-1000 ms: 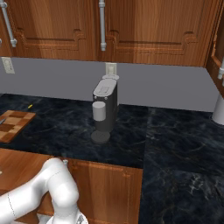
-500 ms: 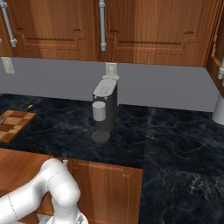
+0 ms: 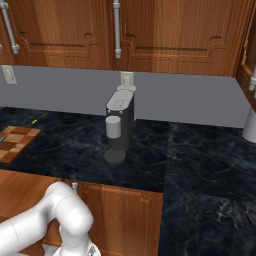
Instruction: Open the drawer on the left and place the cutting tools on the cutting board.
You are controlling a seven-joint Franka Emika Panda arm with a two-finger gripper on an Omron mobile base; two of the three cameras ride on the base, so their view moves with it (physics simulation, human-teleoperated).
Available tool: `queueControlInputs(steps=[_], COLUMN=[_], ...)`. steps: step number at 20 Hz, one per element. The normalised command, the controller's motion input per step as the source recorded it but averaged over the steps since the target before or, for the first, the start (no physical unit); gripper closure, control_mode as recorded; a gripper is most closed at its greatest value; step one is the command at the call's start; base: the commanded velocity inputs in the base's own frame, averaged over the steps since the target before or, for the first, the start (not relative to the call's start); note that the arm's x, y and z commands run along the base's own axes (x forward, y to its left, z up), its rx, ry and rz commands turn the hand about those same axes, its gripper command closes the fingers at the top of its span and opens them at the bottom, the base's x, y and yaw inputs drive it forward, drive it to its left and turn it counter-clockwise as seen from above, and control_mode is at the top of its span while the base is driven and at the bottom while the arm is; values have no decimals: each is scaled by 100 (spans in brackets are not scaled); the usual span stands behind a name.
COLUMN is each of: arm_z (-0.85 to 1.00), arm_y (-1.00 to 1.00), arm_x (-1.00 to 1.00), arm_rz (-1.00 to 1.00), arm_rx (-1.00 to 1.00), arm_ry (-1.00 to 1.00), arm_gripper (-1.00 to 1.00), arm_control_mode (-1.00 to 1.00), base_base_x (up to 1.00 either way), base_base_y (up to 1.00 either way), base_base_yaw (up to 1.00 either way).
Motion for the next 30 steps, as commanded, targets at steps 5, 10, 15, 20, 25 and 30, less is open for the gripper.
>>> queueControlInputs(steps=[5, 10, 15, 20, 25, 30], arm_z=[67, 98, 97, 86, 69, 34], arm_y=[-37, -58, -81, -73, -35, -10], arm_x=[-63, -32, -1, 33, 65, 76], arm_rz=[-7, 0, 2, 5, 9, 13], arm_rx=[0, 0, 0, 0, 0, -2], arm_ry=[2, -1, -5, 0, 0, 0], arm_gripper=[100, 100, 100, 100, 100, 100], arm_control_mode=[-100, -100, -100, -100, -100, -100], base_base_x=[0, 0, 0, 0, 0, 0], base_base_y=[0, 0, 0, 0, 0, 0], base_base_yaw=[0, 0, 0, 0, 0, 0])
